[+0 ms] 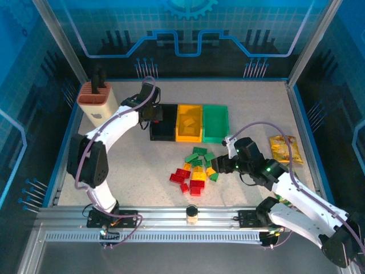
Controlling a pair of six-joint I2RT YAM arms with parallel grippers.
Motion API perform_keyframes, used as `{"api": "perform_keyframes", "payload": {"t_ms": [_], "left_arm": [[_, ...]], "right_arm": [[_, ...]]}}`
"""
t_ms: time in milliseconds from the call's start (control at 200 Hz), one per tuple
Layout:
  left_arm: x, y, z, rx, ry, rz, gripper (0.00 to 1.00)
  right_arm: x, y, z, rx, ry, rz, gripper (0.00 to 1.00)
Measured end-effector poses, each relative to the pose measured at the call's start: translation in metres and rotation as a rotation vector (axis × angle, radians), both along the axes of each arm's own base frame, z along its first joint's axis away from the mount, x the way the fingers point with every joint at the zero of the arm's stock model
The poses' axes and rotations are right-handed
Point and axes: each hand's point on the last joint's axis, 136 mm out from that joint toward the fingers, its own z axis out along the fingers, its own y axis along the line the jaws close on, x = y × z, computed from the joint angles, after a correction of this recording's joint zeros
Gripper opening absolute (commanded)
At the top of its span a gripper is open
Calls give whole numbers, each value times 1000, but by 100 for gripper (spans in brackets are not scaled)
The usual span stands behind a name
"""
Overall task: Sort the legos into containers by color
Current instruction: Place the lego in the container, then pick up the lego from the bottom-center of the table.
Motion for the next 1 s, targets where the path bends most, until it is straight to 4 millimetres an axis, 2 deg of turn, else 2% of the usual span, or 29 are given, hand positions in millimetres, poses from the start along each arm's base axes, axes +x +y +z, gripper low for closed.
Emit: {"api": "perform_keyframes", "payload": {"t_ms": [135,210,245,285,315,325,340,370,555,690,775,850,911,1001], "left_arm": [[10,-4,-15,-4,33,-7,23],[13,-7,-17,-11,36,-12,24],[14,-8,-16,-14,34,-14,28],[16,-9,-14,-15,31,-18,40],[17,-10,-13,-17,27,-18,66],[17,-10,-12,-13,26,-24,71],[17,-10,-12,-11,26,-28,76],[18,-10,-10,-10,25,-29,79],[14,-11,6,-30,5,-39,84],[0,-14,53,-81,-86,-62,83],[-20,-14,90,-117,-169,-81,82],[-41,-14,111,-147,-225,-100,81],[-61,-13,115,-169,-250,-119,81],[-95,-13,101,-193,-236,-151,81]], "right_arm": [[-5,-4,-10,-6,25,-10,64],[-7,-6,-14,-10,39,-16,64],[-8,-6,-16,-12,46,-18,64],[-9,-6,-16,-13,49,-20,64],[-9,-7,-17,-13,50,-21,64],[-9,-7,-17,-13,50,-22,64],[-9,-7,-17,-14,49,-22,65],[-9,-7,-17,-14,49,-23,65],[-9,-7,-18,-18,57,-24,66],[-12,-2,-28,-51,84,2,69],[-21,11,-29,-86,83,81,70],[-28,28,-27,-114,70,174,71],[-32,43,-23,-135,55,248,71],[-33,65,-17,-168,37,348,73]]}}
